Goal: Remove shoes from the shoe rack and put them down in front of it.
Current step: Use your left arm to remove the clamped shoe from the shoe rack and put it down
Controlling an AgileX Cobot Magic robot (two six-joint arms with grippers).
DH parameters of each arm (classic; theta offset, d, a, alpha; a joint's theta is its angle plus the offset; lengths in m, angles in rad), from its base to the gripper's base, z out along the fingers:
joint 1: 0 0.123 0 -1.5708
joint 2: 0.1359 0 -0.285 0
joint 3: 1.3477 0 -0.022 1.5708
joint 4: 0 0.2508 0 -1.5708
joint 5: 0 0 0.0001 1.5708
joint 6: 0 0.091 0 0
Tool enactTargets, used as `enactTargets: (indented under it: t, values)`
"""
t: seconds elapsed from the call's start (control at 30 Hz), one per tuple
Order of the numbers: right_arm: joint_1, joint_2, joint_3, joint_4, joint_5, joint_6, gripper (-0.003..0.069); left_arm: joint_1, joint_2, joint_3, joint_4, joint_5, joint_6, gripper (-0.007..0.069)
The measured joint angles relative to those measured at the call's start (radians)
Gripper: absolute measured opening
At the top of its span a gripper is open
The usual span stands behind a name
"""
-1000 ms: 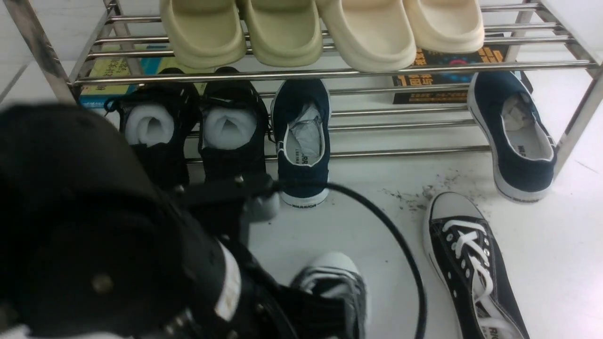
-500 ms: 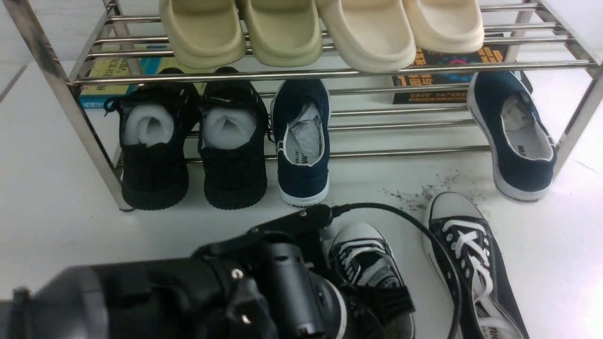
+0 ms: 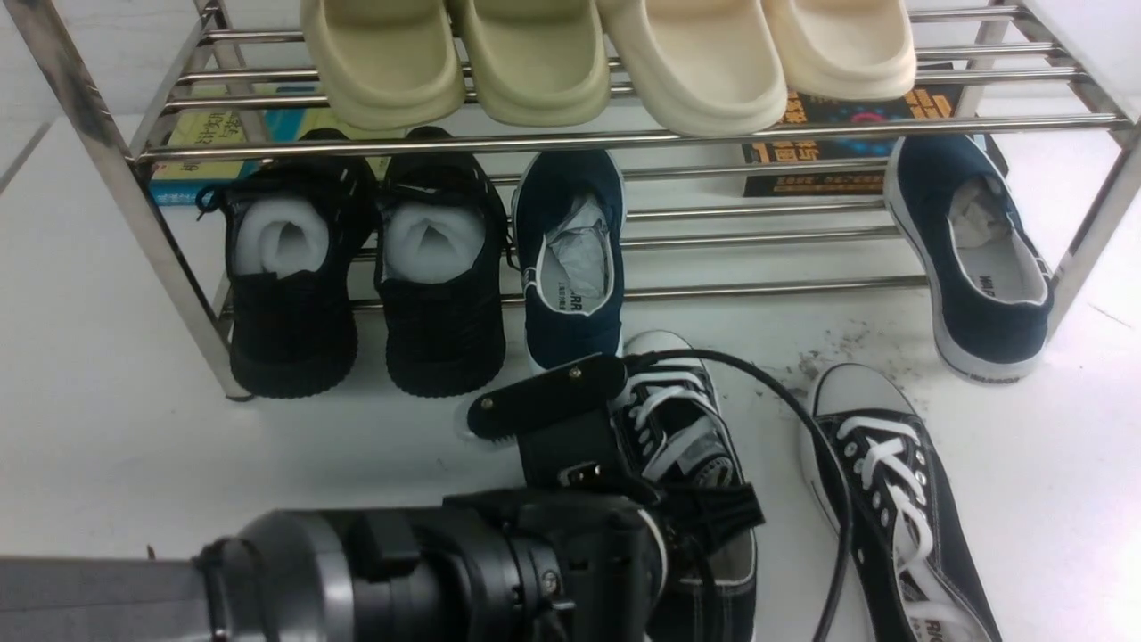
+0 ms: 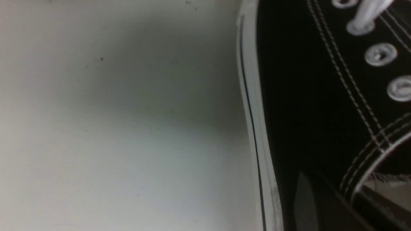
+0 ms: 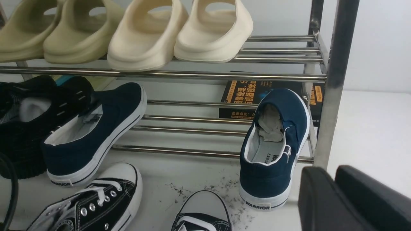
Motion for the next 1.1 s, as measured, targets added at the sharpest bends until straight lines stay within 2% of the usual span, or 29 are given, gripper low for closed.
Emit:
enactTargets:
  t: [0.27,0.43,0.53,0.83,0.93,1.1]
  values:
    - [0.000,0.000,0.000,0.000,0.000,0.000,0.0101,0.000,0.003,0.000,-0.070,-0.070,0.026,0.0011]
    - [0.000,0.000,0.000,0.001,0.000,0.000,0.0101,0.000,0.004,0.000,-0.197,-0.068,0.166,0.0011]
    - [0.000,0.000,0.000,0.003,0.000,0.001,0.0101,0.000,0.007,0.000,-0.219,-0.046,0.201,0.0011]
    - [0.000,0.000,0.000,0.022,0.001,0.002,0.0105,-0.001,0.074,-0.001,-0.241,-0.049,0.204,0.0021]
    - [0.000,0.000,0.000,0.040,0.001,0.002,0.0105,-0.001,0.075,-0.001,-0.241,-0.055,0.204,0.0040]
    - [0.000,0.000,0.000,0.086,0.045,0.002,0.0105,-0.001,0.075,-0.001,-0.222,-0.065,0.218,0.0151]
